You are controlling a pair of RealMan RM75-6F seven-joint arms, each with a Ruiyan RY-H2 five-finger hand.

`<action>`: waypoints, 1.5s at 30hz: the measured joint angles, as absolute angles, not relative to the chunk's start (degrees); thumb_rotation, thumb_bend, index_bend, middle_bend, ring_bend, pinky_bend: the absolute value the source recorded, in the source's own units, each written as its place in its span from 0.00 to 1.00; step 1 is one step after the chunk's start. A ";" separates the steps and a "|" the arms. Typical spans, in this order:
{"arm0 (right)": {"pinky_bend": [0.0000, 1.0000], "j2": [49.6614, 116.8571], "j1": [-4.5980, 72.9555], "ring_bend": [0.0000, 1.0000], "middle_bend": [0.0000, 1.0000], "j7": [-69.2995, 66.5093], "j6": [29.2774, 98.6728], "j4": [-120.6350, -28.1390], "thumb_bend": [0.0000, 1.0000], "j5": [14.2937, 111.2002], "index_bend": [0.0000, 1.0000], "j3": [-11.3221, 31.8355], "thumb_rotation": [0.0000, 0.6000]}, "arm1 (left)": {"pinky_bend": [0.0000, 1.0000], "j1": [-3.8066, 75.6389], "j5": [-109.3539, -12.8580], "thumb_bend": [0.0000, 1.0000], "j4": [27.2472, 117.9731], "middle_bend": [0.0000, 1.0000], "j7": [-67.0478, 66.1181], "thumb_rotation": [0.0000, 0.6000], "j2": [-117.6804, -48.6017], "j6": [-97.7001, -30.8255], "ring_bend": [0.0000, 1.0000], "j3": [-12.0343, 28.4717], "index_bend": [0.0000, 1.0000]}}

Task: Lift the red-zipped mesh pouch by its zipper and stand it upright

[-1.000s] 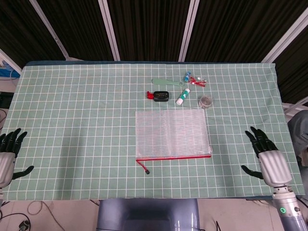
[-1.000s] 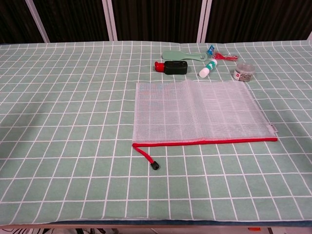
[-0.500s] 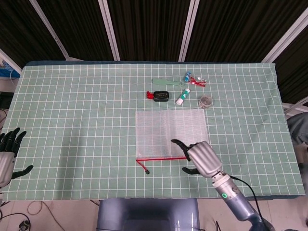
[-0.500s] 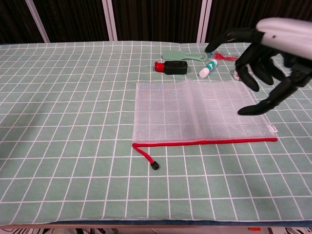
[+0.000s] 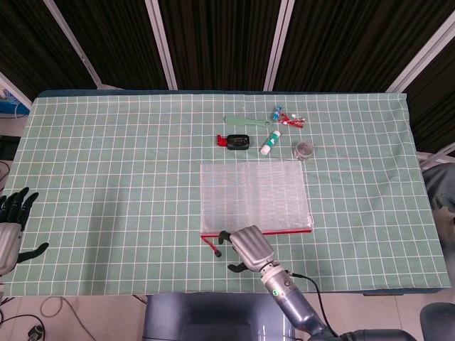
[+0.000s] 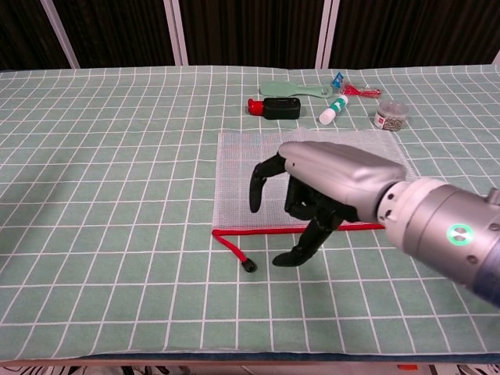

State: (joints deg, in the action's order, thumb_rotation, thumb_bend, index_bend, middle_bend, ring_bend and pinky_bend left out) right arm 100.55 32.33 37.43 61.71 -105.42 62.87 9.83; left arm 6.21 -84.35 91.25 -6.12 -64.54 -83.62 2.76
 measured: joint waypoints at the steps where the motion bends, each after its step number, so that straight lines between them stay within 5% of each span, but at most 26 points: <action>1: 1.00 101.77 32.50 1.00 1.00 37.85 62.24 -105.02 0.19 61.57 0.45 10.05 1.00 | 0.00 6.25 -84.30 0.01 91.27 0.00 -6.05 1.00 -64.50 -83.52 0.00 2.77 0.00; 15: 1.00 115.74 35.46 1.00 1.00 41.74 69.43 -95.19 0.23 52.00 0.47 13.14 1.00 | 0.00 6.61 -84.20 0.01 91.22 0.00 -4.97 1.00 -64.23 -82.83 0.00 2.71 0.00; 45: 1.00 125.78 36.98 1.00 1.00 36.65 70.22 -82.67 0.24 49.31 0.49 17.36 1.00 | 0.00 6.98 -83.14 0.01 91.57 0.00 -4.52 1.00 -64.17 -81.96 0.00 2.87 0.00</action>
State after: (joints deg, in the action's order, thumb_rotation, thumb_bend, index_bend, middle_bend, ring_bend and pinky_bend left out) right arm 125.78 36.98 36.65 70.22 -82.67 49.31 17.36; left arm 6.98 -83.14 91.57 -4.52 -64.17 -81.96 2.87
